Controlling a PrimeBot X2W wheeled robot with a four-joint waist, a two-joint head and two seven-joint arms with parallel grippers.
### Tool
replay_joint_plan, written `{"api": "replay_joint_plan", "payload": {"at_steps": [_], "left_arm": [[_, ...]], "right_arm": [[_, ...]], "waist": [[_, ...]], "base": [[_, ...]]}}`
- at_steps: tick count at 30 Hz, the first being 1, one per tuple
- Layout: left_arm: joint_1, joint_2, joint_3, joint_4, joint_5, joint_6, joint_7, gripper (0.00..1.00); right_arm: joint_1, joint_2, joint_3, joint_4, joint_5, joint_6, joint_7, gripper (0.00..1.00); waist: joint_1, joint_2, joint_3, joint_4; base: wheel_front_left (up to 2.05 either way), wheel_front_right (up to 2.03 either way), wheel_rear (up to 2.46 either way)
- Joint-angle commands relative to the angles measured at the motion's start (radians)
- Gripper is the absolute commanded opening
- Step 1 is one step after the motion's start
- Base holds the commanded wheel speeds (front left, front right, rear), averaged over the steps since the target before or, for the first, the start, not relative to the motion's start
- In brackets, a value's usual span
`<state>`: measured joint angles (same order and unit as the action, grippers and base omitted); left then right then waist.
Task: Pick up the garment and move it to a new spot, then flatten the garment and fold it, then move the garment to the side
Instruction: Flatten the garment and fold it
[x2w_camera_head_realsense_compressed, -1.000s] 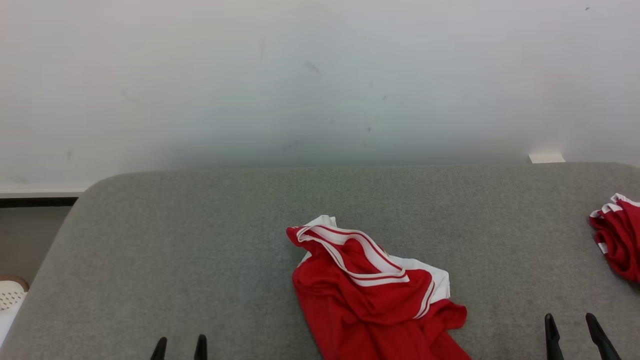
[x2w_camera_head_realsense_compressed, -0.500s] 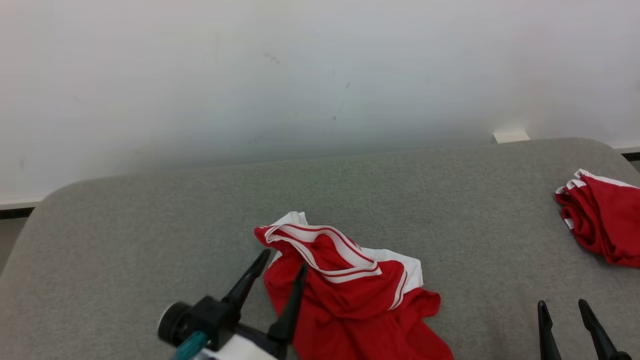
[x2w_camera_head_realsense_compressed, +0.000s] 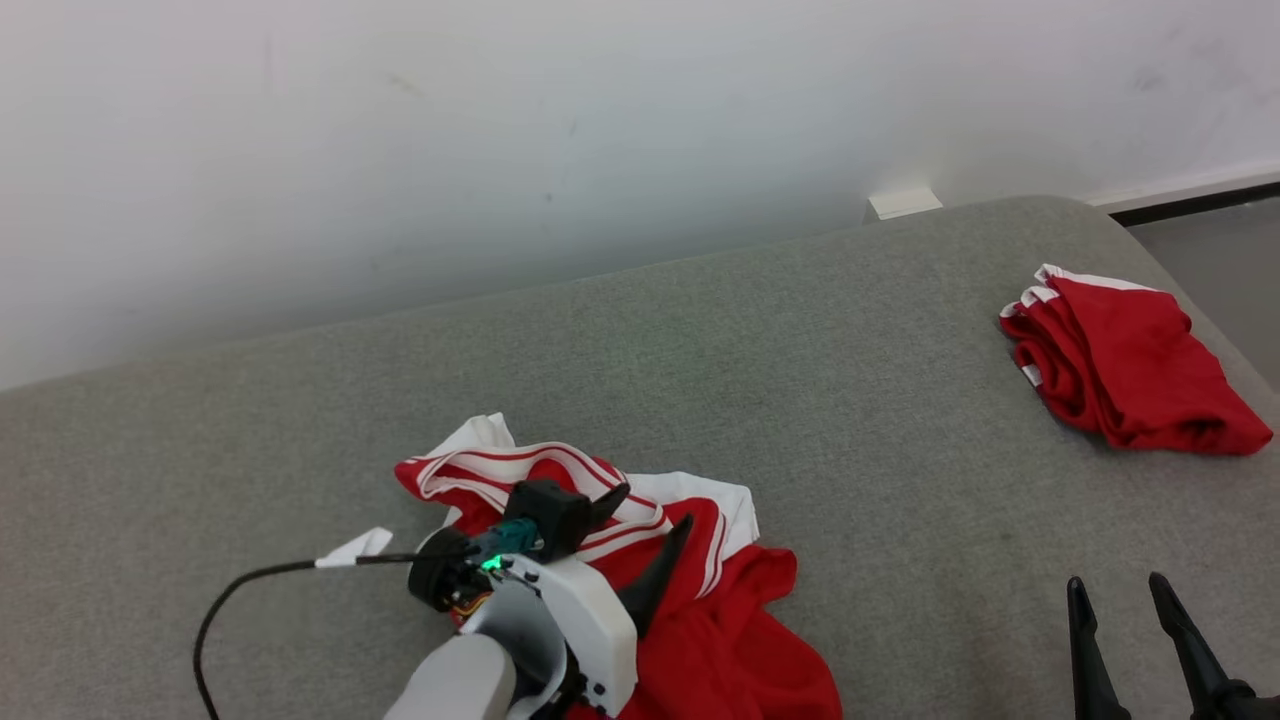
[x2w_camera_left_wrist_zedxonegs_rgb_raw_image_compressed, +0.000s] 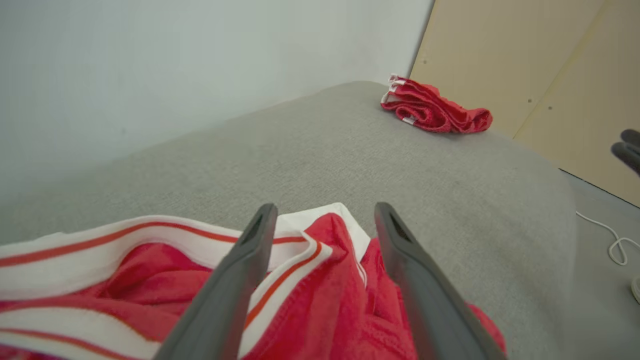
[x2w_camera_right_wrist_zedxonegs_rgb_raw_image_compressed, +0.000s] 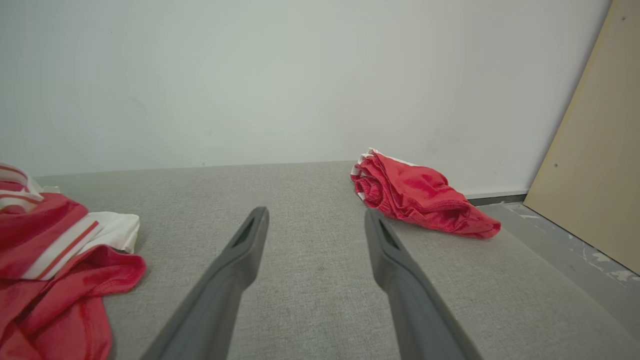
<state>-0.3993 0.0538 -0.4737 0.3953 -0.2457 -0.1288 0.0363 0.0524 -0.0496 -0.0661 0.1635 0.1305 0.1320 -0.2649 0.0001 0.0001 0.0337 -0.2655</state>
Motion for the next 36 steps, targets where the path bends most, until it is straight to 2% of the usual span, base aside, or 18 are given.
{"api": "replay_joint_plan", "payload": {"at_steps": [1,10,11,12,13,14,15,16,17,21,26,31,36], "left_arm": [[-0.021,0.006,0.007,0.036,-0.008,0.003,0.023,1.0],[-0.058,0.015,-0.005,0.19,-0.042,0.005,0.122,1.0],[-0.057,0.014,-0.011,0.197,-0.049,0.004,0.129,0.93],[-0.054,0.013,-0.018,0.203,-0.058,0.003,0.135,0.65],[-0.05,0.013,-0.025,0.207,-0.063,0.002,0.142,0.49],[-0.046,0.012,-0.034,0.211,-0.066,0.001,0.15,0.36],[-0.041,0.013,-0.044,0.215,-0.069,0.0,0.159,0.29],[-0.037,0.016,-0.053,0.217,-0.075,0.0,0.165,0.1],[-0.034,0.019,-0.063,0.218,-0.081,-0.001,0.171,0.0],[-0.038,0.027,-0.069,0.186,-0.116,-0.001,0.144,0.0],[-0.102,0.067,-0.005,0.124,-0.13,0.023,0.071,0.0],[-0.195,0.148,0.083,0.041,-0.158,0.032,0.066,0.0],[-0.276,0.262,0.162,-0.075,-0.193,0.027,0.143,0.0]], "right_arm": [[-0.011,-0.002,0.0,-0.001,0.011,-0.002,0.001,1.0],[-0.019,-0.002,-0.003,0.002,0.018,-0.002,0.001,1.0],[-0.02,-0.002,-0.002,0.003,0.019,-0.002,0.001,1.0],[-0.02,-0.002,-0.002,0.004,0.019,-0.002,0.001,1.0],[-0.019,-0.002,-0.002,0.005,0.017,-0.002,0.001,1.0],[-0.019,-0.002,-0.003,0.006,0.019,-0.002,0.001,1.0],[-0.018,-0.002,-0.004,0.006,0.019,-0.002,0.001,1.0],[-0.017,-0.002,-0.005,0.007,0.019,-0.002,0.001,1.0],[-0.015,-0.002,-0.006,0.007,0.019,-0.002,0.001,1.0],[-0.012,-0.002,-0.013,0.009,0.019,-0.002,0.001,1.0],[-0.009,-0.002,-0.009,0.014,0.022,-0.002,0.001,1.0],[-0.006,-0.003,-0.006,0.02,0.02,-0.002,0.001,1.0],[0.008,-0.002,-0.01,0.016,0.019,-0.002,0.001,1.0]], "waist": [[-0.0001,-0.0001,0.016,-0.019],[-0.0001,-0.0001,0.026,-0.034],[-0.0001,-0.0001,0.026,-0.033],[-0.0001,-0.0001,0.026,-0.033],[-0.0001,-0.0001,0.027,-0.032],[-0.0001,-0.0001,0.026,-0.03],[-0.0001,-0.0001,0.026,-0.029],[-0.0001,-0.0001,0.026,-0.026],[-0.0001,-0.0001,0.025,-0.023],[-0.0001,-0.0001,0.021,-0.011],[-0.0001,-0.0001,0.004,0.006],[-0.0001,-0.0001,-0.01,0.017],[-0.0001,-0.0001,-0.023,0.026]], "base": [[0.0,0.0,0.0],[0.0,0.0,0.0],[0.0,0.0,0.0],[0.0,0.0,0.0],[0.0,0.0,0.0],[0.0,0.0,0.0],[0.0,0.0,0.0],[0.0,0.0,0.0],[0.0,0.0,0.0],[0.0,0.0,0.0],[0.0,0.0,0.0],[0.0,0.0,0.0],[0.0,0.0,0.0]]}}
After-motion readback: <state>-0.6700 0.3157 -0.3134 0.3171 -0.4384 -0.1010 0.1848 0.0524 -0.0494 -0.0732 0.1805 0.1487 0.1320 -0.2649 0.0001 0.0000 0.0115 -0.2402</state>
